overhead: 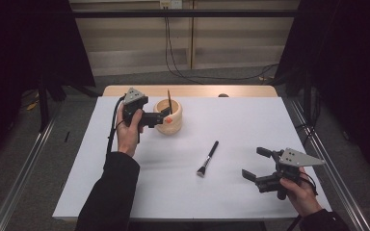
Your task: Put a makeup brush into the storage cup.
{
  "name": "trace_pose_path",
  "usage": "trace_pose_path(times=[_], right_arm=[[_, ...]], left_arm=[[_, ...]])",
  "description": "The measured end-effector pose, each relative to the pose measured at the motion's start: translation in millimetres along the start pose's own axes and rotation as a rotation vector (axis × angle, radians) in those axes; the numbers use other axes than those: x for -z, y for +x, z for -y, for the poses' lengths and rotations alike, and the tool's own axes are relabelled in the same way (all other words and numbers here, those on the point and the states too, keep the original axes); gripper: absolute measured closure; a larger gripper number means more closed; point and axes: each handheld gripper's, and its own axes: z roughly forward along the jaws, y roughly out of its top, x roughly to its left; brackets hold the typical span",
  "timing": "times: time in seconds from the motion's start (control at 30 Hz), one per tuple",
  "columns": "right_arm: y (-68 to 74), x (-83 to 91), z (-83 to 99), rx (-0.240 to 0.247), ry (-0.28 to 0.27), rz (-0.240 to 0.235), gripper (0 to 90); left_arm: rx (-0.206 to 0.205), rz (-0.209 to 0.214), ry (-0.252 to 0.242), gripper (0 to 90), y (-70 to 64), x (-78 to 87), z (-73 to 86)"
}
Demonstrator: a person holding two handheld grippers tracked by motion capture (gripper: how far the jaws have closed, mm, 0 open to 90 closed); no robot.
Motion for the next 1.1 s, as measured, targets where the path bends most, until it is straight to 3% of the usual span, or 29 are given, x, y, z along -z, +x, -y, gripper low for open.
trace_pose_path(times=[0.23,0.33,0.43,0.47,0.53,0.73,0.97,1.1], right_arm=[[-0.7,0.9,-0.1,-0.011,-0.005,0.004,1.0],[-1.2,1.0,0.0,-0.012,-0.007,0.011,0.8],[-1.3,1.1,0.1,-0.010,-0.009,0.015,0.6],[-1.2,1.1,0.1,-0.010,-0.010,0.016,0.5],[-1.2,1.0,0.1,-0.012,-0.010,0.022,0.3],[-1.5,1.1,0.5,-0.012,-0.009,0.027,0.4],[-1.8,1.9,0.3,-0.024,-0.013,0.038,0.3],[-2.1,1.8,0.5,-0.032,-0.009,0.045,0.3]], left_arm=[[0.035,0.026,-0.028,1.8,-1.9,6.7,4.3],[0.024,0.005,-0.027,1.8,-3.6,11.6,6.9],[0.003,-0.073,-0.043,2.3,-6.1,16.3,10.4],[0.008,-0.079,-0.049,2.4,-6.2,18.5,11.7],[0.027,-0.056,-0.058,2.3,-5.5,23.7,13.7],[0.004,-0.065,-0.076,1.9,-10.9,38.0,19.7],[-0.020,-0.026,-0.109,1.3,-21.7,57.9,29.9],[-0.028,-0.049,-0.119,1.2,-26.7,65.0,37.1]])
